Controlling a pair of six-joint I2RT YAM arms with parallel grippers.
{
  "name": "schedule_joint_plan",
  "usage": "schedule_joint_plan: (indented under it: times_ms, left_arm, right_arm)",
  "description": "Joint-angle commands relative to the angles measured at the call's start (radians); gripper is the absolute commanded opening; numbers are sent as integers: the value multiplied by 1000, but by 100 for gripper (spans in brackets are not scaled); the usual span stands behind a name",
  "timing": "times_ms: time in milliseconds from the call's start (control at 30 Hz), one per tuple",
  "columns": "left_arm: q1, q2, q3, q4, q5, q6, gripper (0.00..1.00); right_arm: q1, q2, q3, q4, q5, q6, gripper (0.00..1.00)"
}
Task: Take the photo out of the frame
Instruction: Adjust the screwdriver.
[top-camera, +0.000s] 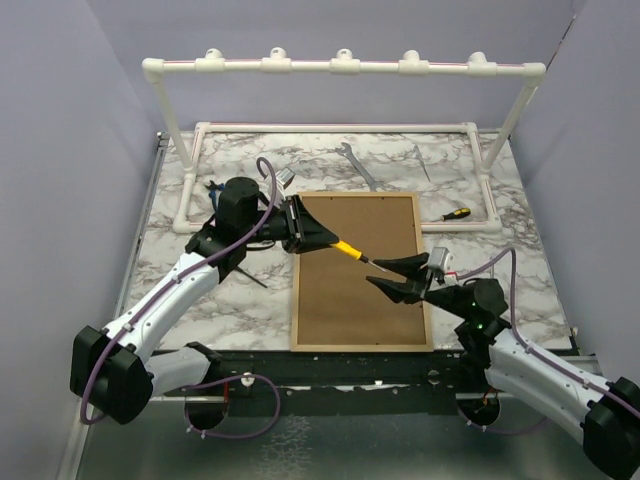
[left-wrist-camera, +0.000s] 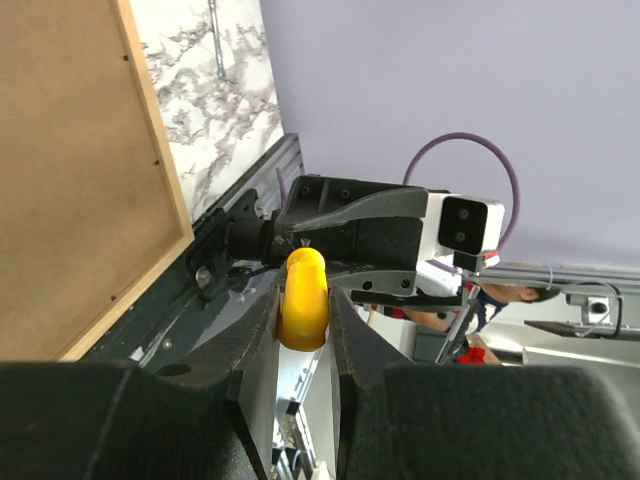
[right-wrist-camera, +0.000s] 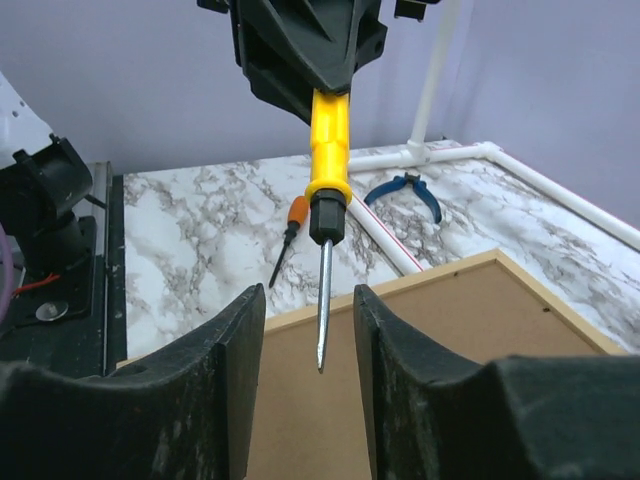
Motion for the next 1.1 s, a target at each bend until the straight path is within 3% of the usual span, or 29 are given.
schedule_joint_plan:
  times_ms: [0, 400, 500, 667, 767, 1067]
  left_arm:
    - [8, -3, 33, 84, 68, -58, 0]
    - [11, -2, 3, 171, 98, -104, 0]
    - [11, -4, 0, 180, 102, -109, 0]
    - [11, -8, -4, 194, 111, -114, 0]
    - [11, -7, -8, 201, 114, -117, 0]
    - [11, -3, -33, 208, 111, -114, 0]
  right_arm:
    - [3, -40, 25, 19, -26, -30, 42]
    - [3, -157, 16, -16, 17, 2, 36]
    - [3, -162, 26, -31, 25, -6, 23]
    - [3, -148, 32, -10, 30, -4, 22]
    - [3, -135, 44, -12, 25, 1, 5]
    - [3, -120, 52, -1, 48, 29, 2]
